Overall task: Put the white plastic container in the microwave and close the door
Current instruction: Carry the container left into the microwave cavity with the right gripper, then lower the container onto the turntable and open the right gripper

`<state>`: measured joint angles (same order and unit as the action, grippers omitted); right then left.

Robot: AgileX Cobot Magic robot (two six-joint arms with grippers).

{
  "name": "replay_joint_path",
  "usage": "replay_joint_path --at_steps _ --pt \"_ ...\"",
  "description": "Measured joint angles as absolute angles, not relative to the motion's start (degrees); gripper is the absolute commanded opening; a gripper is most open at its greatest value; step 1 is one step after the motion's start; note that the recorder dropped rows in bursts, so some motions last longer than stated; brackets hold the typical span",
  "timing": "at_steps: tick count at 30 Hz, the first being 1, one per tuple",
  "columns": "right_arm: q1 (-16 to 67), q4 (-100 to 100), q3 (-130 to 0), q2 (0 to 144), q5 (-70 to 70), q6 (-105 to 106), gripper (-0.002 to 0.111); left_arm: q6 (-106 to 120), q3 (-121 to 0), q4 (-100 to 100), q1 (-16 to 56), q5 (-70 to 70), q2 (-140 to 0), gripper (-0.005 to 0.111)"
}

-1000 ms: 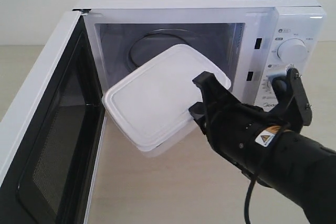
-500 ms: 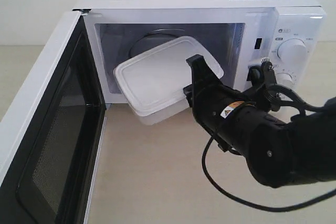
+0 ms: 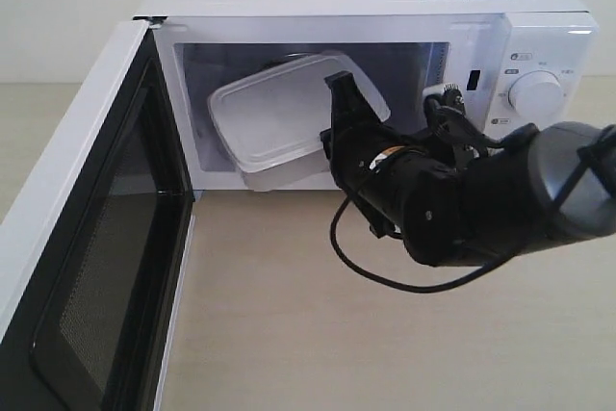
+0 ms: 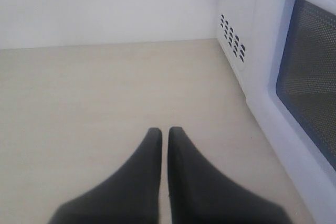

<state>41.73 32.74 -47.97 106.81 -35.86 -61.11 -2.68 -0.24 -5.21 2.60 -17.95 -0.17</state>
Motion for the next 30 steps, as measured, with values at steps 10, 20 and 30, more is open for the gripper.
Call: replay_joint_path --at_steps 10,20,30 --pt "38.2 30.9 -53.5 109.7 -35.0 -63.2 0.0 -2.7 -0.2 -5.2 2.6 -18.0 -0.2 0.004" --pt "36.5 30.3 -59.3 112.6 -33.2 -63.2 0.0 -2.7 -0.2 -5.2 2.6 -18.0 -0.2 0.004" --pt "36.3 27.2 -62.9 116.5 -32.0 -62.1 0.0 -2.7 -0.2 -5.2 2.6 -18.0 -0.2 0.004"
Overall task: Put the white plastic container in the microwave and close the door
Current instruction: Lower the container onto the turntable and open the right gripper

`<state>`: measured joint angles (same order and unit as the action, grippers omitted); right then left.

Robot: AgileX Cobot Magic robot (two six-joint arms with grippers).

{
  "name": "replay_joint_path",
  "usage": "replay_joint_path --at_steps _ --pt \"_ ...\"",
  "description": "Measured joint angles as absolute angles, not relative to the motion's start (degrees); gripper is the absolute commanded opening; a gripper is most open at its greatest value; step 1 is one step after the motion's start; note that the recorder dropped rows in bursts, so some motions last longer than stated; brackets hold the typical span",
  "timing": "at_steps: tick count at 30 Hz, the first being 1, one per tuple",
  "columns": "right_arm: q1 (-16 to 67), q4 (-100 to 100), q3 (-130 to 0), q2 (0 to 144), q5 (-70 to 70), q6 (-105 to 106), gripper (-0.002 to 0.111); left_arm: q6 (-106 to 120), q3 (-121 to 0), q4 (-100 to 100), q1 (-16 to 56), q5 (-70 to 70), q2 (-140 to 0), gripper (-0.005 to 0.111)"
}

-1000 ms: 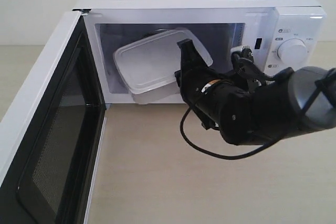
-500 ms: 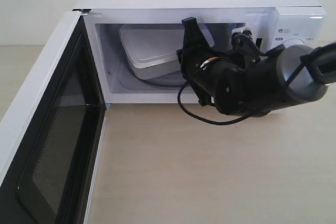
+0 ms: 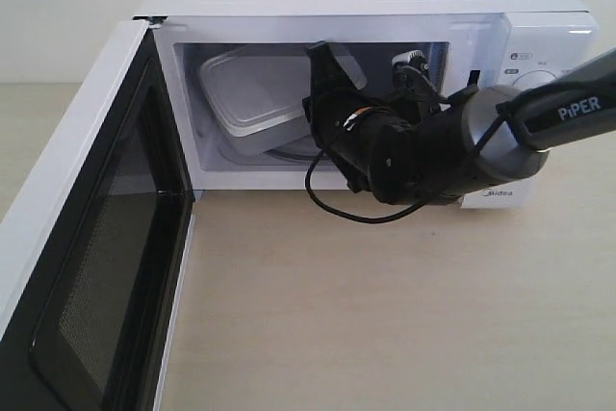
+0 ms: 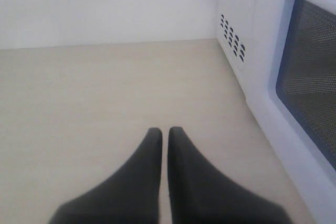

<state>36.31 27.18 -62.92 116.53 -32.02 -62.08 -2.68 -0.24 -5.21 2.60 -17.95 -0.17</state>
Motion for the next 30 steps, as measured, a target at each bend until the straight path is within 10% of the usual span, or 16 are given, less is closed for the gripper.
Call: replay_joint_path --at_steps 8,16,30 --pt "36.3 28.0 -63.2 116.5 -31.3 -61.6 0.004 -2.7 -0.2 -5.2 2.6 -18.0 -0.2 0.004" --pt "36.4 28.2 -63.2 116.5 -31.2 -61.6 0.049 -2.7 -0.2 -5.2 2.6 -18.0 -0.2 0.004" --pt "37.0 29.8 -63.6 115.4 -28.5 -55.5 0.049 -2.7 -0.2 -5.2 2.6 -18.0 -0.2 0.004"
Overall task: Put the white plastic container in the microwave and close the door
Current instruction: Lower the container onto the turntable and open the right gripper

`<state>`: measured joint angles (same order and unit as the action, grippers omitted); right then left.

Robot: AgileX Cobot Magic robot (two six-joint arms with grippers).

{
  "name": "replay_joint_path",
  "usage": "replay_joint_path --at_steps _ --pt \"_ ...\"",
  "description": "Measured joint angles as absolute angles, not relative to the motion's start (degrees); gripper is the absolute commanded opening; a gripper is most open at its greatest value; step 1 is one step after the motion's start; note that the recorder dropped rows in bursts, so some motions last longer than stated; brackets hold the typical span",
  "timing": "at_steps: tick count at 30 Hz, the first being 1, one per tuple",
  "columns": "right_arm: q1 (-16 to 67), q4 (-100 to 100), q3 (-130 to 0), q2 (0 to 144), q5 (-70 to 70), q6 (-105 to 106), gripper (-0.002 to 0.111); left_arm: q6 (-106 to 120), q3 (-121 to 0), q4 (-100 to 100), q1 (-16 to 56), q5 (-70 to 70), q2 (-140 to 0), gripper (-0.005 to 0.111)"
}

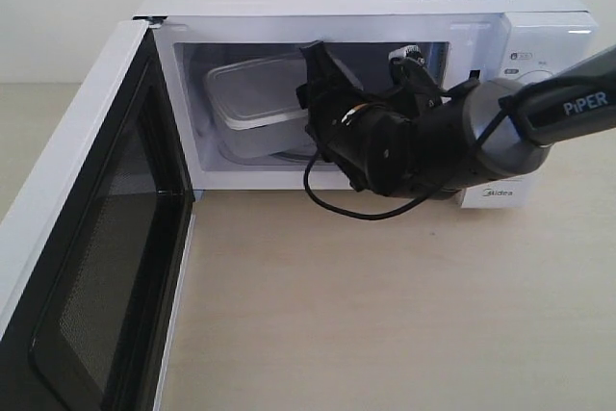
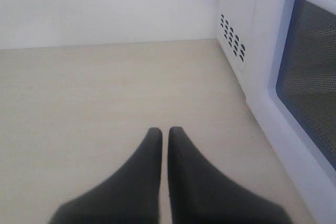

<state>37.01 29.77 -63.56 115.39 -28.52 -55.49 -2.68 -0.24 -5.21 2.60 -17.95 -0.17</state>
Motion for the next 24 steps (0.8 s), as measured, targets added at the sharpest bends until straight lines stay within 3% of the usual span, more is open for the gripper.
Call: replay_joint_path --at_steps 12,24 --pt "37.1 29.3 -56.1 107.1 -22.3 -36.1 0.049 -2.7 -0.2 -5.2 2.6 -18.0 -0.2 0.004" --pt "37.1 7.1 -47.3 98.5 -17.2 -22.2 0.049 -2.7 -0.2 -5.2 2.6 -18.0 -0.2 0.004"
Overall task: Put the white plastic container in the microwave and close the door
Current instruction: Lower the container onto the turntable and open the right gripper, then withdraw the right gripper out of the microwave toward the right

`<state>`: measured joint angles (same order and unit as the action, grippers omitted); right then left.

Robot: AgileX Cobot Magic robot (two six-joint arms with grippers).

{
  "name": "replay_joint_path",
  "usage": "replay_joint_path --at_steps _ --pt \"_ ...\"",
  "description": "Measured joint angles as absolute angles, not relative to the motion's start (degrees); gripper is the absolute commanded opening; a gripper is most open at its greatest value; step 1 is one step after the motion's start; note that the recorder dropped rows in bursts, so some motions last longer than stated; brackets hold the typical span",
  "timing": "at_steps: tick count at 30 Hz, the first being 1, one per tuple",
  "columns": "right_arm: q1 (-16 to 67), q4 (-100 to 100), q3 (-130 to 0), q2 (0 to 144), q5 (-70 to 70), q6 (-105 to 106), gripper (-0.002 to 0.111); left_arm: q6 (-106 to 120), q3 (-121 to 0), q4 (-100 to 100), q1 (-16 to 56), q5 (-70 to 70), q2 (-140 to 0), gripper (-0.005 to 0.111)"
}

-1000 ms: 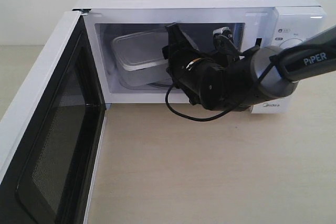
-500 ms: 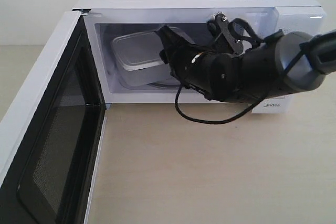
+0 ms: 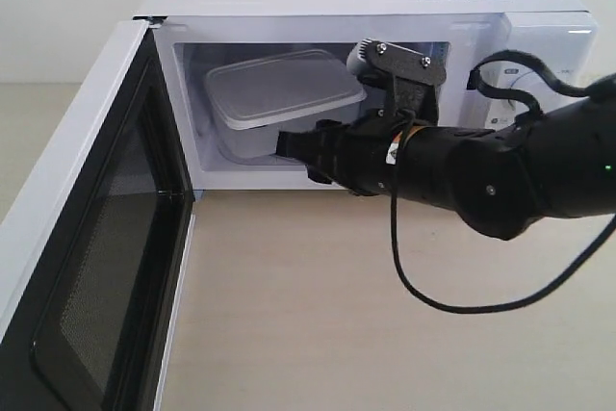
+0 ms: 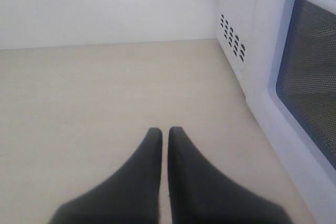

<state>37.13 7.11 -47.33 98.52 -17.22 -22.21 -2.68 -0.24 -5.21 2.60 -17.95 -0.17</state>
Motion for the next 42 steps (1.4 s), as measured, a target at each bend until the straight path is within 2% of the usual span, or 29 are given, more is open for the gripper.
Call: replay_joint_path --at_steps 3,5,8,11,12,16,24,35,42 --pt "37.1 5.2 -45.2 96.1 -16.9 -15.4 0.048 -2.7 -0.2 -5.2 2.6 -18.0 -0.2 0.004" --pt "37.7 4.8 -43.4 94.7 -18.0 -11.4 0.043 -2.7 -0.2 -5.2 2.6 -18.0 -0.2 0.004" --pt "40.2 5.5 -39.6 93.7 -22.5 -6.6 0.025 -2.7 -0.2 -5.2 2.6 -18.0 -0.2 0.004" --pt "43.1 8.4 -36.3 93.8 -29.5 -2.6 0.001 -2.7 -0.2 -5.2 2.6 -18.0 -0.2 0.004" --pt "44.0 9.4 -35.6 94.1 -32.0 -1.3 0.0 -2.7 -0.2 -5.2 2.6 -18.0 -0.2 0.004" --pt "45.1 10.9 -35.4 96.3 -40.1 4.3 0.0 -2.7 -0.2 -5.2 2.6 -18.0 -0.2 0.004" --pt "45.1 18.0 -40.7 105.4 -47.2 11.8 0.0 -2.7 -0.2 -5.2 2.6 -18.0 -0.2 0.004" --pt "45.1 18.6 -55.1 114.9 -44.8 12.7 0.0 -2.7 -0.2 -5.2 2.6 -18.0 -0.2 0.004" --pt "45.1 18.6 -59.8 119.4 -41.5 10.4 0.0 -2.7 -0.2 -5.2 2.6 -18.0 -0.2 0.004"
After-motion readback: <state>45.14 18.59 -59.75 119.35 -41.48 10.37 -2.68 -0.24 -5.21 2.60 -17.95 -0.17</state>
